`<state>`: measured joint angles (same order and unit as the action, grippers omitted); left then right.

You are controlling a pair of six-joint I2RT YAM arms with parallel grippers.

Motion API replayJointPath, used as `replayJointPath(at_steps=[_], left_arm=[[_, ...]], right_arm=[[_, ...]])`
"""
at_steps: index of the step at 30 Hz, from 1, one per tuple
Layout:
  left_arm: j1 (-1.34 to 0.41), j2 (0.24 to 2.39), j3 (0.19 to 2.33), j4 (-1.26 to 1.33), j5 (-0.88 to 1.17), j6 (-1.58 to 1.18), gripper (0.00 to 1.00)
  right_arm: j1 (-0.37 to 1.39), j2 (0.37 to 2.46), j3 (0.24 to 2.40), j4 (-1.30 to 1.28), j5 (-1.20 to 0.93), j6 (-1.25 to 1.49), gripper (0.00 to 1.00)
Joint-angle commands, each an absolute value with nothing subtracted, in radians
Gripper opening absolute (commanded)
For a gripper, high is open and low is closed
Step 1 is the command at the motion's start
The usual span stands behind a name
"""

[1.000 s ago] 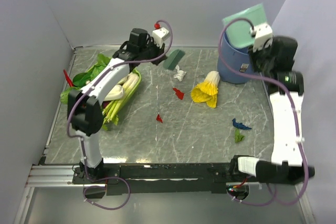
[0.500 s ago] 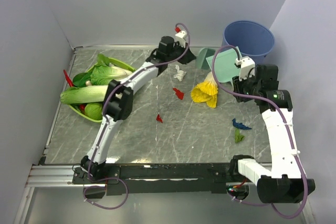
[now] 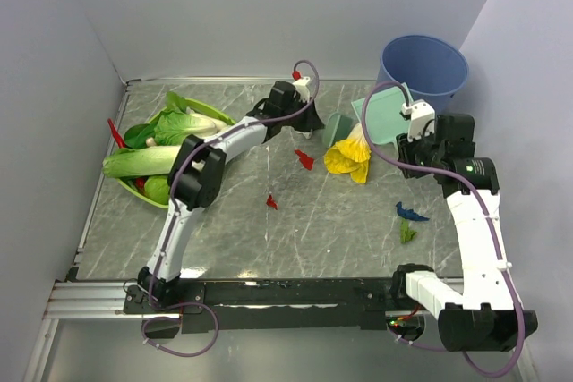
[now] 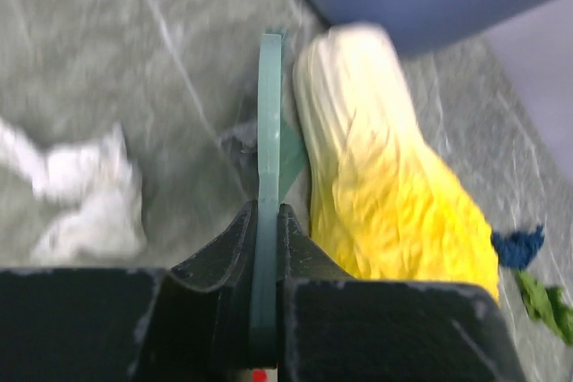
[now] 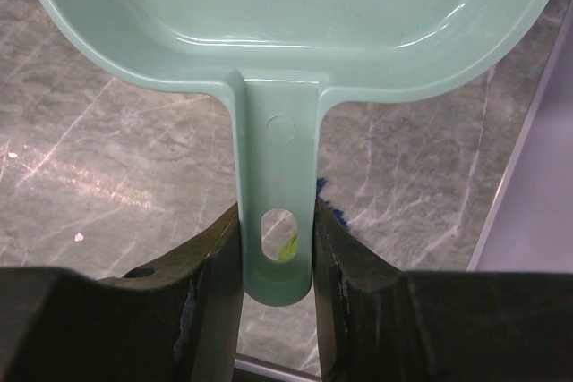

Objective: Sweep away the paper scraps from the table

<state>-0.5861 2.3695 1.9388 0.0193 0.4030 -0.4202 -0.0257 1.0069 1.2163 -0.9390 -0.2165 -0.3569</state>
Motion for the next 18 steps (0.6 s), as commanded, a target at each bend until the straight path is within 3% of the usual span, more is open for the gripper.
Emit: replayJointPath(at_steps=[1,8,14,18], left_arm=[[-0.583,2.203,1.888,-0.069,0.391,-0.374,0.01],[-0.558,1.958,1.646,-0.199,0.406,-0.221,0.01],[-0.500,1.799,1.618,-0.275,0.550,-0.051,0.01],[-0.500,1.796,1.676,-0.207,0.507,-0.011,0.01]], right_arm=[[-0.026,1.025,1.232,-0.874,-0.250,-0.339,0.00],[-0.025,1.071,1.247,-0.850,-0.276,-0.354,0.00],[-0.025,1.092,1.243,-0.811,-0.278,-0.344,0.00],[-0.025,1.103,1.243,-0.798,-0.299,-0.333,0.00]])
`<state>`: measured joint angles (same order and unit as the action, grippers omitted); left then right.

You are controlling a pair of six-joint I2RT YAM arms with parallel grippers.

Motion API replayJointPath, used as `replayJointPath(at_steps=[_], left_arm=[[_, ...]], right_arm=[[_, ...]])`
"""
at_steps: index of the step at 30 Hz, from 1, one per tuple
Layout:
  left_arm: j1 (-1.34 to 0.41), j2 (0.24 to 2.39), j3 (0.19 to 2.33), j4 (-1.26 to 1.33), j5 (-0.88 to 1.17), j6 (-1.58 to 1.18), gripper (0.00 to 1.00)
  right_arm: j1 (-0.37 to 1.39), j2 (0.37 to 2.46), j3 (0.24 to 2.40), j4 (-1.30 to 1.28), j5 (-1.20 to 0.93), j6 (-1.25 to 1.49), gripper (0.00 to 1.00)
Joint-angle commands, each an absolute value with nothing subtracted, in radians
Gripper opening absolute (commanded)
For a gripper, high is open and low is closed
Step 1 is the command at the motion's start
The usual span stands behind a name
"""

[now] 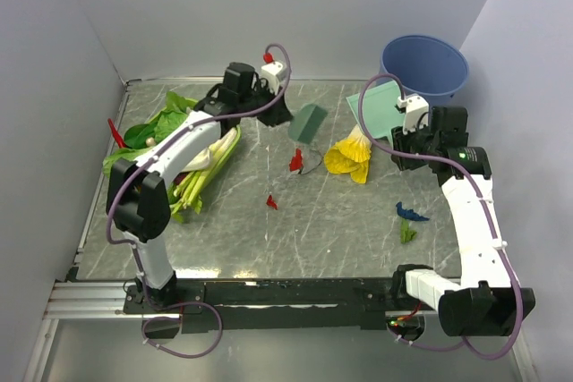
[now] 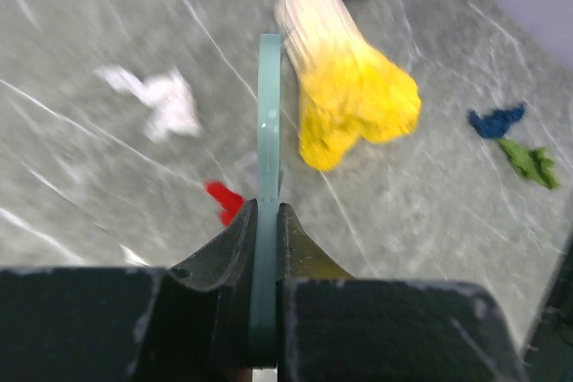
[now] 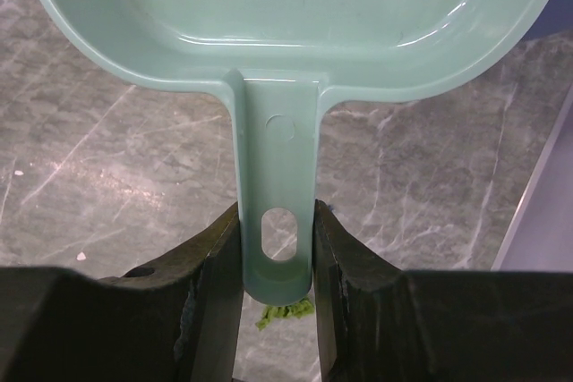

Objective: Sweep away the paper scraps from the table

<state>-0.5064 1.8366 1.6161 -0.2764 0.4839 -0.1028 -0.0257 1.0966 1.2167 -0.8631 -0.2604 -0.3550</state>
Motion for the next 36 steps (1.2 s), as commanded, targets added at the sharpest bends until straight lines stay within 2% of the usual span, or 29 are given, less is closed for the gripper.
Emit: replayJointPath(at_steps=[1,7,10,15,19,29,32,36], left_arm=[[-0.503,1.836,1.702,-0.203,0.465,0.042,0.01],[-0.512,2.101,2.079,-0.290,0.311,0.242,0.01],[-0.526,2.178,2.132,-0.253,0.250,0.364,0.01],[-0.563,2.224,2.094,-0.193,0.232,0.647,0.01],[-0.580,2.224,2.046,-0.251,0.270,0.779,0.01],[-0.578,2.192,2.060,-0.771,0.350,1.078,0.01],[-0.577,2.126,1.993,-0.839,0.367,1.057,0.01],[-0.583,1.962,1.735,-0.786,0.371,1.043,0.01]], right_arm=[[-0.025,1.106,1.244,-0.793,-0.302,-0.328,0.00],[-0.023,1.114,1.252,-0.772,-0.304,-0.328,0.00],[-0.021,1.114,1.247,-0.769,-0.298,-0.330,0.00],[-0.023,1.092,1.204,-0.778,-0.270,-0.366,0.00],[-0.023,1.065,1.160,-0.821,-0.290,-0.466,0.00],[0.029,1.088,1.063,-0.957,-0.287,-0.650,0.00],[0.092,1.075,1.016,-0.983,-0.270,-0.727,0.00],[0.190,1.035,0.942,-1.006,-0.243,-0.813,0.00]])
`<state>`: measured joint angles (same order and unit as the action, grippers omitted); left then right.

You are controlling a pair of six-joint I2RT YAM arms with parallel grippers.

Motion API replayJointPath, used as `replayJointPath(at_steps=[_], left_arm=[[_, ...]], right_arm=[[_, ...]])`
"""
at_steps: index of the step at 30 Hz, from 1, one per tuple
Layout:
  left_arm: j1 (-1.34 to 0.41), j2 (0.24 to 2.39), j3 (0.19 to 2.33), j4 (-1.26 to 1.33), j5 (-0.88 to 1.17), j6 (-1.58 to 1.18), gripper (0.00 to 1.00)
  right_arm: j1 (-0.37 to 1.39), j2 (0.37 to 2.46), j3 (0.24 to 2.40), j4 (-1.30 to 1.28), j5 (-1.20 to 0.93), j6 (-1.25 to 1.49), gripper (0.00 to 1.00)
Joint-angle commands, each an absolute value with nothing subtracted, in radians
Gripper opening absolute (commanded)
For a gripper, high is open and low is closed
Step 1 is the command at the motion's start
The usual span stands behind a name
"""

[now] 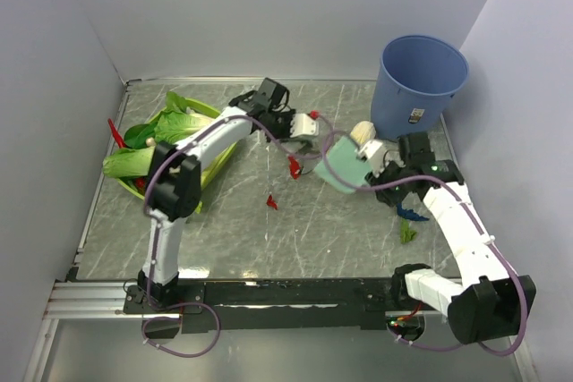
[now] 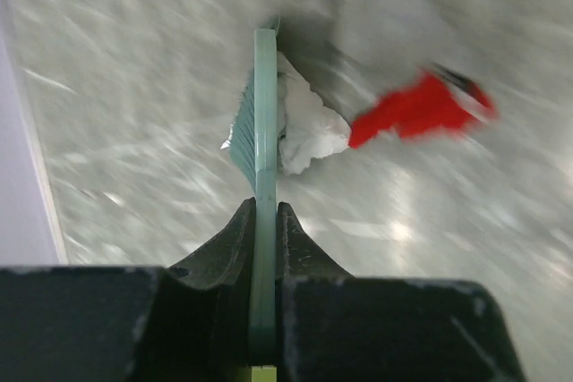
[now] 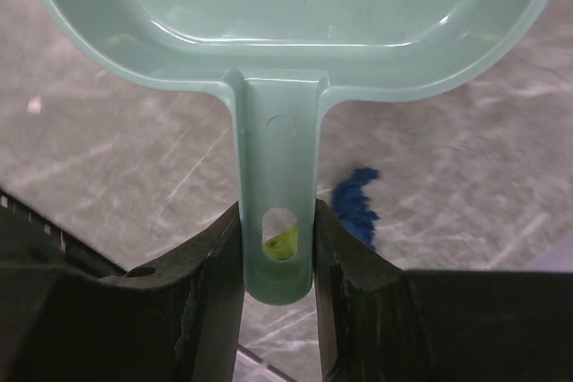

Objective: Sweep away the paper scraps from the table

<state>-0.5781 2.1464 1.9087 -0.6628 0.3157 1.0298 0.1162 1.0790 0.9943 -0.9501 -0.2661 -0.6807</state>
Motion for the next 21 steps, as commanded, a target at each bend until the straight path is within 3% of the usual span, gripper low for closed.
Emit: replayJointPath(at_steps=[1,5,11,21], left_arm=[[-0.586,1.924,1.686,-0.750,0.367,1.039,0.01],[-0.592,1.754,1.530,-0.723,0.356,0.938,0.01],[-0.588,1.612,1.467,-0.617,0.204,0.622,0.01],[-0.584,1.664,1.623,-0.896,-0.044,0.410,0.01]], right_arm=[[0.210,1.034,0.916,-1.009,-0.232,-0.827,0.00],[0.262,1.046,0.867,-1.023,-0.199,-0.876,0.00],[0.302,1.118,0.845,-1.005,-0.170,-0.828,0.00],[0.408,1.216,0.819,-1.011,-0.064,-0.775,0.00]])
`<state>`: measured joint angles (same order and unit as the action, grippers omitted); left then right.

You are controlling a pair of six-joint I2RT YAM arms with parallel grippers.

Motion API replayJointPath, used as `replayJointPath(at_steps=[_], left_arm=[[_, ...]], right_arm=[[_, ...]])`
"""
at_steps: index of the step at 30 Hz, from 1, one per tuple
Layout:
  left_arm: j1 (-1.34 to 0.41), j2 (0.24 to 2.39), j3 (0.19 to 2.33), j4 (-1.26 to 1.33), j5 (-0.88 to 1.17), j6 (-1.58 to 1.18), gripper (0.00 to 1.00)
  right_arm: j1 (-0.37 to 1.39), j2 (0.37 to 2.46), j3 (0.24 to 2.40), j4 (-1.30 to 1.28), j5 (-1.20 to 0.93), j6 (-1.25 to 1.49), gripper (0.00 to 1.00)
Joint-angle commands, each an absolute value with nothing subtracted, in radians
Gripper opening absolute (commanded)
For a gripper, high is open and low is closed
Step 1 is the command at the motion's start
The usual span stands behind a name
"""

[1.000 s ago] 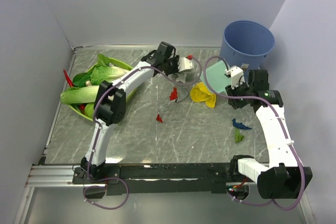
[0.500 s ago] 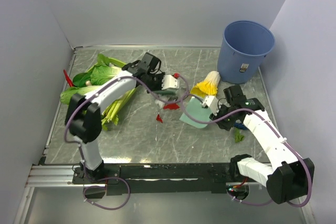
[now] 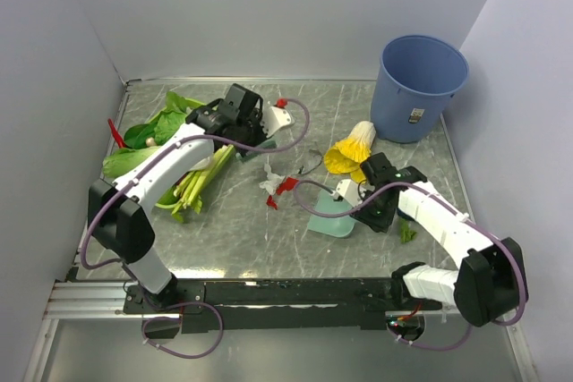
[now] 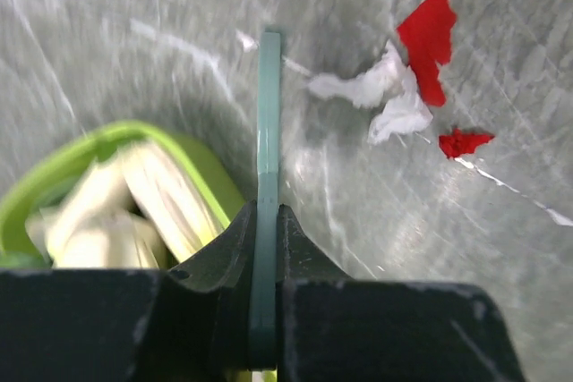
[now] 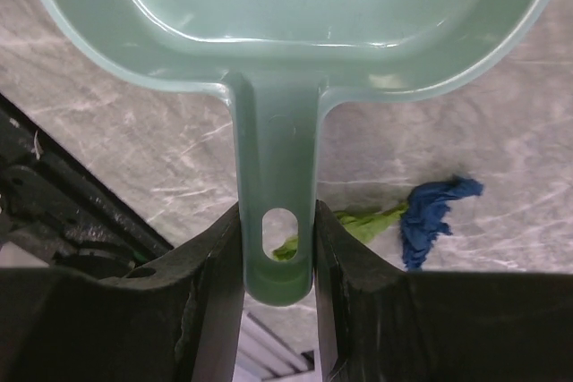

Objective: Sweep away the paper scraps from the table

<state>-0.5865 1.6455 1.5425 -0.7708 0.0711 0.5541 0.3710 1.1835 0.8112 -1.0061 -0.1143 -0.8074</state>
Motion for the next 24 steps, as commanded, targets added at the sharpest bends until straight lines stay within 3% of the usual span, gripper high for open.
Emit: replayJointPath(at_steps=[1,14,21,24], left_arm=[[-0.584,1.675,1.626,-0.928,-0.052,0.361,0.01],[-0.571,1.770,1.632,-1.025,0.093,0.138,0.01],[-0.580,1.873,1.716,-1.009,0.284,0.109,0.01],[-0.583,1.895,1.767,-1.000,0.472,0.138,0.01]], right_arm=[[0.417,1.232,0.836,-1.022,-0.064,-0.750,0.00],[0.511,1.549,1.023,-1.104,-0.140,-0.568,0.00],[0.528,1.689,1.173,-1.112,-0.163,-0.514,0.00],[0.541,1.738,1.218,-1.126,-0.184,-0.503,0.00]])
